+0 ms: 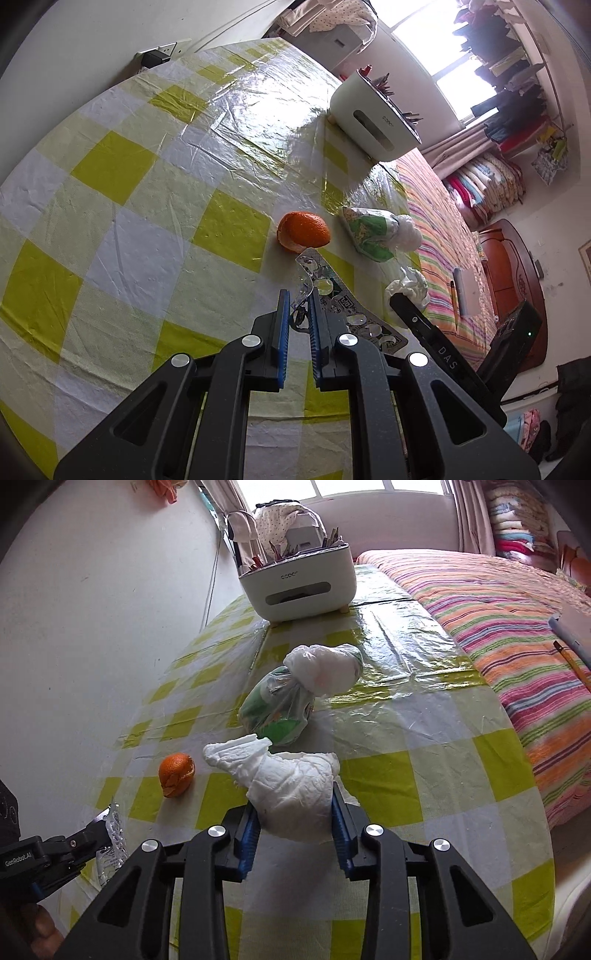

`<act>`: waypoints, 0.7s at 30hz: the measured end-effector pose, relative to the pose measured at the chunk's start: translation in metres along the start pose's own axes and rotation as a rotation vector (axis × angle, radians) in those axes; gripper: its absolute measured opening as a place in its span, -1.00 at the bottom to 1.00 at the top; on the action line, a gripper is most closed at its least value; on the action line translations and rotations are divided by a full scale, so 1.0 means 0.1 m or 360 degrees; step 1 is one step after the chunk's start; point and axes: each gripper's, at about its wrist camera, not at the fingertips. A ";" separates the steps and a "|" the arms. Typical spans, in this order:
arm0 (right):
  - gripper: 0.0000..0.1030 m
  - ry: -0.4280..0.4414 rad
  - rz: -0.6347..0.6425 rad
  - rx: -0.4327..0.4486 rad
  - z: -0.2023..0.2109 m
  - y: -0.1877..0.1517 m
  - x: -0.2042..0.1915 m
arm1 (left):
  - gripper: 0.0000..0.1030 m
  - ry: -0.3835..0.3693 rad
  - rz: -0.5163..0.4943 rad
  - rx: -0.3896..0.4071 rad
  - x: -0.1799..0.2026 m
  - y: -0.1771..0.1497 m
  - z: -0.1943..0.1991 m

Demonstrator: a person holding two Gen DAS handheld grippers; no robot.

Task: Collect trash
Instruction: 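Carry the blister pack and white bag to the cream bin and release both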

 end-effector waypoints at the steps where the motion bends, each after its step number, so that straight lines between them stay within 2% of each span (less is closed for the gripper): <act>1: -0.35 0.0024 -0.0027 0.0014 0.06 -0.04 0.02 | -0.82 -0.0003 -0.0017 0.0001 0.03 -0.02 0.00; 8: -0.35 0.0176 -0.0243 0.0169 0.48 -0.42 0.25 | -0.82 0.0012 -0.0147 0.0004 0.21 -0.20 -0.02; 14: -0.35 0.0143 -0.0304 0.0354 0.81 -0.72 0.34 | -0.82 0.0006 -0.0220 -0.0048 0.31 -0.40 -0.13; 21: -0.35 0.0125 -0.0384 0.0457 0.99 -1.03 0.51 | -0.82 -0.0010 -0.0315 -0.0091 0.49 -0.61 -0.20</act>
Point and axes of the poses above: each gripper's, at about its wrist camera, not at the fingertips, and z roughly against the way its jaws point, x to its right, y to its top, and after that the axes turned 14 degrees about -x, right-handed
